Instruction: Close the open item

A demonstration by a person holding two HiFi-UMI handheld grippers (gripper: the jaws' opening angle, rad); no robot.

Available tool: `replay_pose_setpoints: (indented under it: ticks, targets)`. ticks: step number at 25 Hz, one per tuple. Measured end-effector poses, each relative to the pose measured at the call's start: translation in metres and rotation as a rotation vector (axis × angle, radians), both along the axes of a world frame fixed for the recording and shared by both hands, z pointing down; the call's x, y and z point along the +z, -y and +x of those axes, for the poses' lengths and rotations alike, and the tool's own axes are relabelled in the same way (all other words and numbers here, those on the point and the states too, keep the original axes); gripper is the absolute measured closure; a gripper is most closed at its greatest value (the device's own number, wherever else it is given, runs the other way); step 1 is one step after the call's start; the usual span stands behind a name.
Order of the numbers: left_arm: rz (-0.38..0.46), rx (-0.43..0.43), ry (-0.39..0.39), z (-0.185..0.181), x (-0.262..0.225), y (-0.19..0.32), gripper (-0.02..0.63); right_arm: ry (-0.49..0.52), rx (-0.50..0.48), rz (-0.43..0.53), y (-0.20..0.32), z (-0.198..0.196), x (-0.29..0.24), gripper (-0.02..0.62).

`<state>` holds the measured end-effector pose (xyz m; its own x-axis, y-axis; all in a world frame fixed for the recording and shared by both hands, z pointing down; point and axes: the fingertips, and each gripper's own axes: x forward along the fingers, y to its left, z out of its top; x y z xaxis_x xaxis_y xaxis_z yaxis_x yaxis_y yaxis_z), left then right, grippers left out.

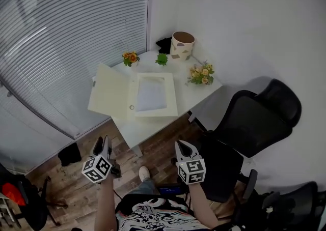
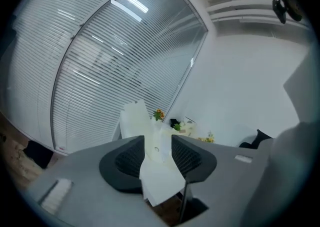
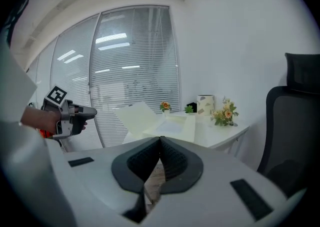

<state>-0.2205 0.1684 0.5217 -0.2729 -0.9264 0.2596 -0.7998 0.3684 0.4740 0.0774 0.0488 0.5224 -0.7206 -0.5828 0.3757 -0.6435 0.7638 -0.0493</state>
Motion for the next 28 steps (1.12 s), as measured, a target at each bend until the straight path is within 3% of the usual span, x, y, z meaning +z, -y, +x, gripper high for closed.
replay_pose_setpoints:
  ticks: [8,15,28]
  targets:
    - [-0.075,-0.027,-0.078,-0.065,0.044,0.072,0.449,-0.068,0.023,-0.039,0.074,-0.038,0.028,0.592]
    - [-0.109,-0.045,-0.171,-0.108,0.083,0.105,0.449,-0.177,0.015,-0.034,0.131,-0.058,0.053,0.592]
    - [-0.085,-0.024,-0.208,-0.112,0.092,0.128,0.495,-0.248,0.045,-0.081,0.161,-0.054,0.078,0.592]
